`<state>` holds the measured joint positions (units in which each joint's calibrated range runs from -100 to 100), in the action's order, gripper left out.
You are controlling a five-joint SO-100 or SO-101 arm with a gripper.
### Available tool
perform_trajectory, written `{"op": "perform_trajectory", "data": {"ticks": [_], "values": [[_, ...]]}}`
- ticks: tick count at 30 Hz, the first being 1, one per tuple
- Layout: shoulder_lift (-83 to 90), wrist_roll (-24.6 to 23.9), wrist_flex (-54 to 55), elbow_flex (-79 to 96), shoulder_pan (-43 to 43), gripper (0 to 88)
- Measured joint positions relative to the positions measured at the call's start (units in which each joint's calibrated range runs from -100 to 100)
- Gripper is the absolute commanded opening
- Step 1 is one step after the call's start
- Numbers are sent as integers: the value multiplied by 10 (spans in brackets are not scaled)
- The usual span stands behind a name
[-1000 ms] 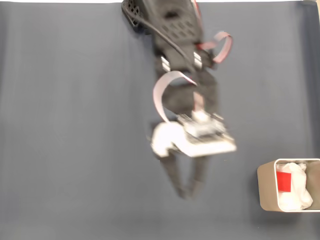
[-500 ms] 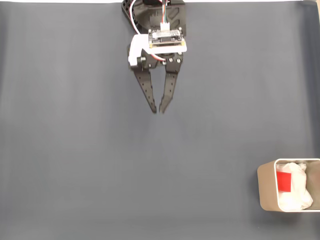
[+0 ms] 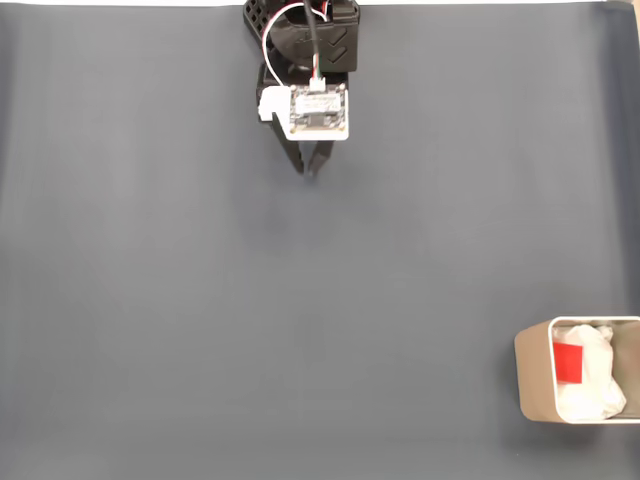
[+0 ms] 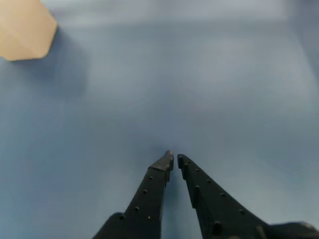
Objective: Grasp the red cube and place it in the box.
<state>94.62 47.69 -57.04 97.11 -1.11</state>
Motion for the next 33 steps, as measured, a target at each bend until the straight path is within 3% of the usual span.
{"op": "perform_trajectory", "data": {"ticks": [11,33], "values": [[54,1,-166,23,12,0],[54,7,-176,23,12,5]]}}
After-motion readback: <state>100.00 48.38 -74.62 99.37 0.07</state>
